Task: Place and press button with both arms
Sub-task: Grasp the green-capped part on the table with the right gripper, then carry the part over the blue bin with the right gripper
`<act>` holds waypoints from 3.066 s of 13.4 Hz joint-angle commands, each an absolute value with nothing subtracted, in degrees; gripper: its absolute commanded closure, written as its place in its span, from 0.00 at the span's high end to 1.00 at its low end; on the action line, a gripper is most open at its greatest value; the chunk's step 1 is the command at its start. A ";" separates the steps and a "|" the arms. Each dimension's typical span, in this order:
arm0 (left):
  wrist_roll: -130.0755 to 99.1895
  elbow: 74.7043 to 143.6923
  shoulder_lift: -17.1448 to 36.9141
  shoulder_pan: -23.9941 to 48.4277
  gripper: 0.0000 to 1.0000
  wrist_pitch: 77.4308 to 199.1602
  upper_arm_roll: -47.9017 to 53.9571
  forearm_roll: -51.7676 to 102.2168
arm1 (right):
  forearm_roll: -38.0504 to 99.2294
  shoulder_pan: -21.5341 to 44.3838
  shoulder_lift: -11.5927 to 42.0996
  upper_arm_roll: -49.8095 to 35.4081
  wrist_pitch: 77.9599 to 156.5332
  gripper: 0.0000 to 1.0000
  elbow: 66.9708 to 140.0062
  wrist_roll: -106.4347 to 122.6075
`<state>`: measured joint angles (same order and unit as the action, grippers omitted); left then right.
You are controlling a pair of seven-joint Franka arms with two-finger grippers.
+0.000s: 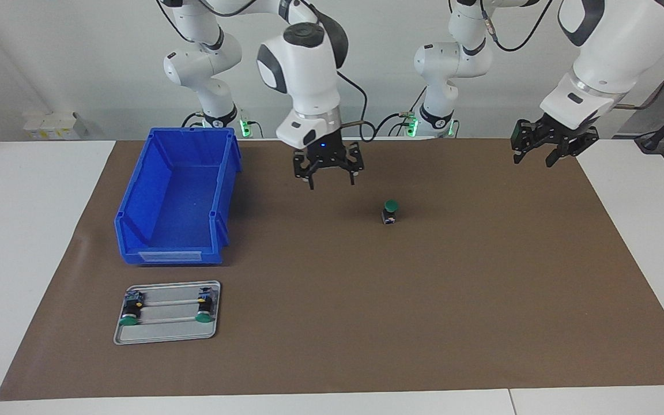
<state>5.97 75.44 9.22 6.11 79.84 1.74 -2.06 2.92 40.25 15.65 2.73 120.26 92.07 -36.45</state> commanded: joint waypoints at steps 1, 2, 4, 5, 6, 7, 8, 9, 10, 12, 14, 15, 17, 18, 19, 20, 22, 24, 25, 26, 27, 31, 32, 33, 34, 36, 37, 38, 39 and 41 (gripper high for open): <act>3.52 87.50 2.92 7.99 0.87 87.16 1.49 -3.60 | 1.94 43.40 23.36 2.81 123.81 1.00 86.06 -39.28; 3.43 90.15 1.86 8.00 0.90 88.49 1.49 -3.60 | 1.67 44.20 24.77 2.81 125.75 1.00 85.96 -39.46; 3.51 92.19 0.79 7.65 0.92 88.94 1.49 -3.08 | 0.27 48.32 28.72 2.99 127.17 1.00 85.70 -40.60; 3.52 92.63 0.53 7.30 0.92 89.03 1.41 -2.73 | -1.65 48.77 29.44 2.81 129.27 1.00 85.78 -41.48; 3.52 93.94 -0.08 7.21 0.92 89.56 1.41 -2.64 | -2.80 49.13 29.53 2.81 129.29 1.00 86.56 -41.75; 3.52 96.04 -1.13 7.03 0.92 90.78 1.32 -2.64 | -2.90 49.57 29.71 2.81 129.37 1.00 87.01 -41.84; 3.52 99.11 -2.36 6.86 0.92 92.97 1.23 -2.55 | -3.07 50.44 30.32 2.81 129.90 1.00 87.36 -41.92; 3.52 101.75 -3.59 6.86 0.92 94.99 1.06 -1.94 | -3.77 50.54 31.19 2.81 130.51 1.00 87.36 -42.01; 3.43 103.00 -4.13 6.77 0.92 95.88 0.79 -0.80 | -4.48 50.71 32.16 2.81 131.91 1.00 87.36 -42.01; 3.52 103.01 -4.22 6.24 0.92 95.80 0.62 0.09 | -4.48 50.89 33.05 2.81 132.63 1.00 87.63 -41.92; 3.86 102.92 -4.31 6.07 0.92 95.45 0.62 0.09 | -4.48 51.41 32.96 2.81 132.71 0.98 88.94 -41.92; 4.30 102.92 -4.65 5.19 0.92 95.28 0.62 0.09 | -4.48 51.94 32.87 2.81 132.71 0.96 89.55 -41.92; 4.92 103.01 -5.18 4.66 0.91 95.10 0.62 0.09 | -4.57 52.03 32.61 2.81 132.80 0.83 90.61 -41.92; 5.01 103.18 -5.71 4.66 0.90 95.18 0.62 0.09 | -4.48 52.03 32.52 2.81 132.80 0.73 90.70 -41.92; 5.01 103.10 -5.80 4.66 0.90 95.10 0.62 0.09 | -4.57 52.03 32.52 2.81 132.80 0.59 90.70 -41.92; 5.10 103.10 -5.97 4.66 0.90 95.18 0.62 0.09 | -4.57 52.03 32.52 2.81 132.72 0.36 90.79 -41.75; 5.18 103.18 -5.98 4.66 0.90 95.54 0.62 0.00 | -5.01 51.94 32.52 2.90 132.19 0.00 90.27 -41.83; 5.19 103.18 -6.06 4.75 0.90 95.54 0.70 0.00 | -4.92 51.94 32.52 3.25 130.61 0.00 88.78 -42.88; 5.19 103.18 -5.98 4.75 0.90 95.54 0.70 0.00 | -4.92 51.42 32.35 3.34 130.61 0.00 88.42 -44.28; 5.19 103.10 -5.98 4.75 0.91 95.71 0.70 0.00 | -5.01 50.63 31.13 3.95 130.34 0.00 88.33 -44.56; 5.27 102.57 -5.72 4.83 0.92 95.80 0.70 -0.09 | -5.10 48.97 28.24 4.56 129.99 0.00 89.11 -44.39; 5.27 100.64 -5.19 5.36 0.99 96.15 0.70 -0.44 | -5.18 40.10 20.14 4.74 121.76 0.00 89.65 -40.28; 5.27 100.46 -5.10 5.36 0.99 96.33 0.70 -0.53 | -5.27 37.38 18.39 4.75 118.77 0.00 89.65 -38.08; 5.27 99.68 -4.92 5.36 0.99 96.85 0.79 -0.53 | -5.27 34.48 16.63 4.75 116.13 0.00 89.74 -35.10; 5.27 98.62 -4.66 5.36 0.99 96.94 0.79 -0.61 | -5.27 31.41 14.78 4.66 114.02 0.00 90.35 -31.85; 6.76 94.94 -3.17 5.27 0.99 96.07 0.70 -0.70 | -5.10 25.34 9.61 4.57 112.15 0.00 94.81 -23.60; 7.20 93.88 -2.56 5.27 0.99 95.80 0.70 -0.70 | -5.01 22.09 6.71 4.57 112.15 0.00 98.05 -18.51; 7.47 93.95 -2.55 5.19 0.99 95.97 0.70 -0.62 | -4.57 18.93 3.72 4.57 112.15 0.00 101.91 -13.76; 8.51 94.13 -2.64 5.10 0.99 95.89 0.79 -0.53 | -4.22 16.37 1.43 4.57 112.24 0.00 105.35 -10.06; 12.46 94.31 -2.99 4.66 0.99 95.89 0.70 -0.53 | -4.13 12.50 -1.48 4.57 113.72 0.00 111.24 -5.73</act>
<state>9.10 95.43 -3.61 4.99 96.43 0.93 -0.65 -4.28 14.99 3.76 5.35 111.16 102.52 -9.22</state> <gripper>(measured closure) 0.004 0.652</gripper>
